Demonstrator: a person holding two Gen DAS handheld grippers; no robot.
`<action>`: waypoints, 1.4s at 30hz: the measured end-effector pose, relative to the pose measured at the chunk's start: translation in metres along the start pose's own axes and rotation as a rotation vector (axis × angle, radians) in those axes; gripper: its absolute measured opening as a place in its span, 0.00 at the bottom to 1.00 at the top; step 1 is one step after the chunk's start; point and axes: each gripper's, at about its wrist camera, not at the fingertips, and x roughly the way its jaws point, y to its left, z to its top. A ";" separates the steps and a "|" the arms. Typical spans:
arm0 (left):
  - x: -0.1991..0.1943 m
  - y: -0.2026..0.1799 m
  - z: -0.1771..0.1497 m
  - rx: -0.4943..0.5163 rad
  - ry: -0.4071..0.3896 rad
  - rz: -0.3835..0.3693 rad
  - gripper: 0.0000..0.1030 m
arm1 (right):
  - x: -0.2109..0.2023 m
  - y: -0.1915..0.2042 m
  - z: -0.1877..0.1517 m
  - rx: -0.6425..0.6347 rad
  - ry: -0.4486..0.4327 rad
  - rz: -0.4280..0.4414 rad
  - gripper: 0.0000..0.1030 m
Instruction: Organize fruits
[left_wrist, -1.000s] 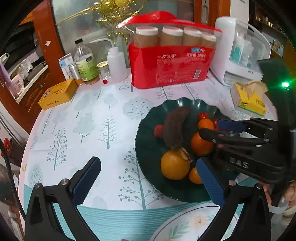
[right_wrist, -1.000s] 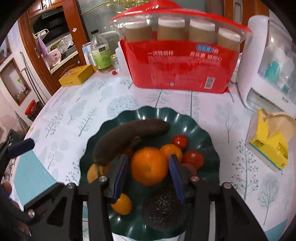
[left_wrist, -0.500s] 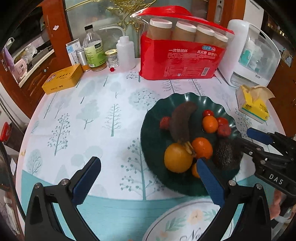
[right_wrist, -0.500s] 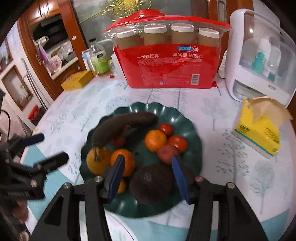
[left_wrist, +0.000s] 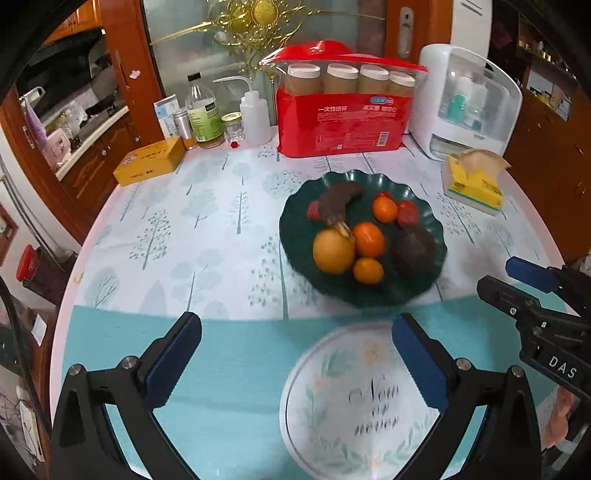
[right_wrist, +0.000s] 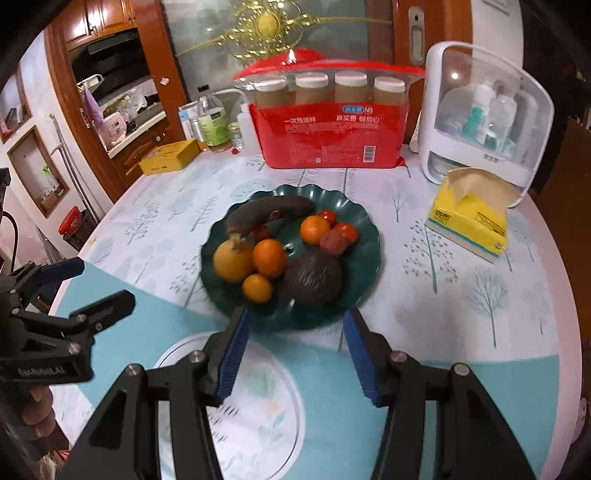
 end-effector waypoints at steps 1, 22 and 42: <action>-0.007 -0.002 -0.007 0.002 -0.005 -0.001 0.99 | -0.009 0.005 -0.008 -0.003 -0.011 -0.011 0.52; -0.125 -0.042 -0.153 -0.011 -0.184 0.003 0.99 | -0.126 0.035 -0.152 0.121 -0.146 -0.118 0.70; -0.133 -0.039 -0.187 -0.085 -0.122 0.013 0.99 | -0.147 0.049 -0.186 0.140 -0.137 -0.183 0.73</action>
